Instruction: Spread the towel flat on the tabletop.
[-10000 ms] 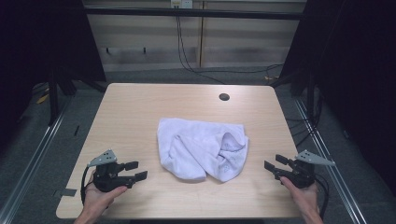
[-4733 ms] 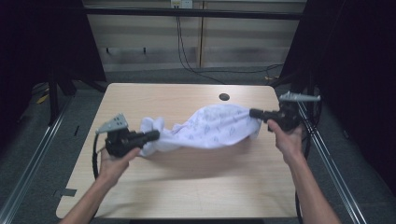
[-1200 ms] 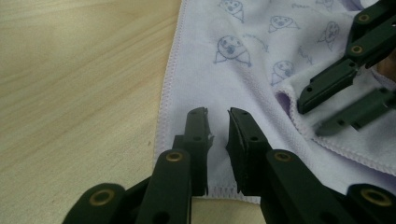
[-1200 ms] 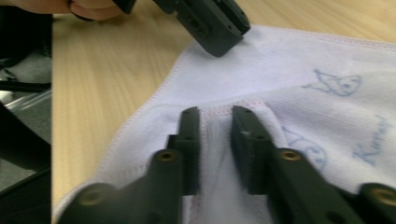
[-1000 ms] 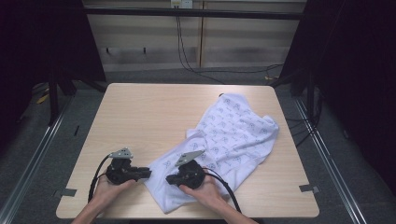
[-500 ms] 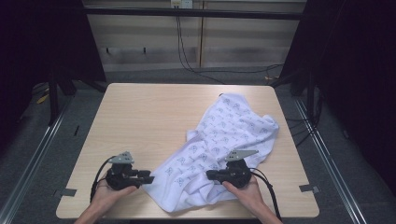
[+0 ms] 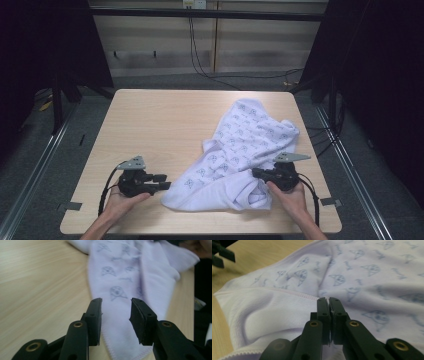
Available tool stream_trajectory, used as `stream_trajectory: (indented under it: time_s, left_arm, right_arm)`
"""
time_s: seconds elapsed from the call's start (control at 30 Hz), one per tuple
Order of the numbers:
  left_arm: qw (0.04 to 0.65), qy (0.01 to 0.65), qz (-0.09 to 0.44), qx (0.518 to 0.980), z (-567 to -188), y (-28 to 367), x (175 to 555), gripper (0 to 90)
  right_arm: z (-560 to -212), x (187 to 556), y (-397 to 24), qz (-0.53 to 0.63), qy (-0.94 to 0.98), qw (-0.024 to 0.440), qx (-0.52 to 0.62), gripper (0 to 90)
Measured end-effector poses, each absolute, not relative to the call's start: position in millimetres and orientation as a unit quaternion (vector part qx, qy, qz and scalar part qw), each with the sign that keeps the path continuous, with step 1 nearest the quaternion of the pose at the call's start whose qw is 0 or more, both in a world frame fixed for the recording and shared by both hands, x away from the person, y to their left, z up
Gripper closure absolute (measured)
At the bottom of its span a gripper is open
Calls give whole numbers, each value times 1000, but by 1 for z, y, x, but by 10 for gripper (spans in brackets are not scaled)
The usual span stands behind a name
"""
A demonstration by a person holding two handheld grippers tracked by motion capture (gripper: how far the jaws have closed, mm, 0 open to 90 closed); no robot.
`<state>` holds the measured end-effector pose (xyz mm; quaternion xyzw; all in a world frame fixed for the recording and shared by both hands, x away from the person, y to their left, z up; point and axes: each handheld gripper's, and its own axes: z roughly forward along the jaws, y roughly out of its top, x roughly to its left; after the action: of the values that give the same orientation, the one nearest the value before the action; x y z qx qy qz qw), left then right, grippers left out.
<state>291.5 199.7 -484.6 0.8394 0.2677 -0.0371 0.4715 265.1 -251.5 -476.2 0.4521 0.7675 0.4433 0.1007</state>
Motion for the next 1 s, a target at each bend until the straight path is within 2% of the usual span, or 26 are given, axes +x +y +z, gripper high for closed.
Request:
stream_trajectory:
  time_s: [0.1,0.3,0.53,0.63,0.7,0.77,0.83,0.87,0.9,1.0]
  left_arm:
    - [457,245,-43,854,-489,189,290,578]
    - [460,238,-79,852,-495,186,297,487]
    - [462,197,-81,861,-490,177,280,483]
    - [439,184,-75,876,-495,172,277,553]
    - [422,180,-64,886,-498,170,276,690]
    - [412,177,-59,892,-499,170,275,848]
    - [417,182,-56,889,-498,172,276,878]
    - [417,182,-56,889,-498,172,276,880]
    - [419,186,-56,887,-497,172,277,880]
    - [435,198,-60,876,-494,176,279,881]
  right_arm:
    - [-478,268,-270,446,754,108,470,877]
    - [-479,269,-293,441,743,124,487,877]
    - [-484,270,-293,439,743,117,492,872]
    - [-484,270,-294,441,740,114,494,865]
    - [-485,269,-293,441,741,110,495,840]
    - [-486,269,-293,442,742,104,493,746]
    - [-486,268,-291,442,742,104,493,643]
    - [-486,268,-291,442,742,104,493,643]
    - [-486,267,-288,440,744,106,491,576]
    - [-487,265,-284,437,748,87,491,544]
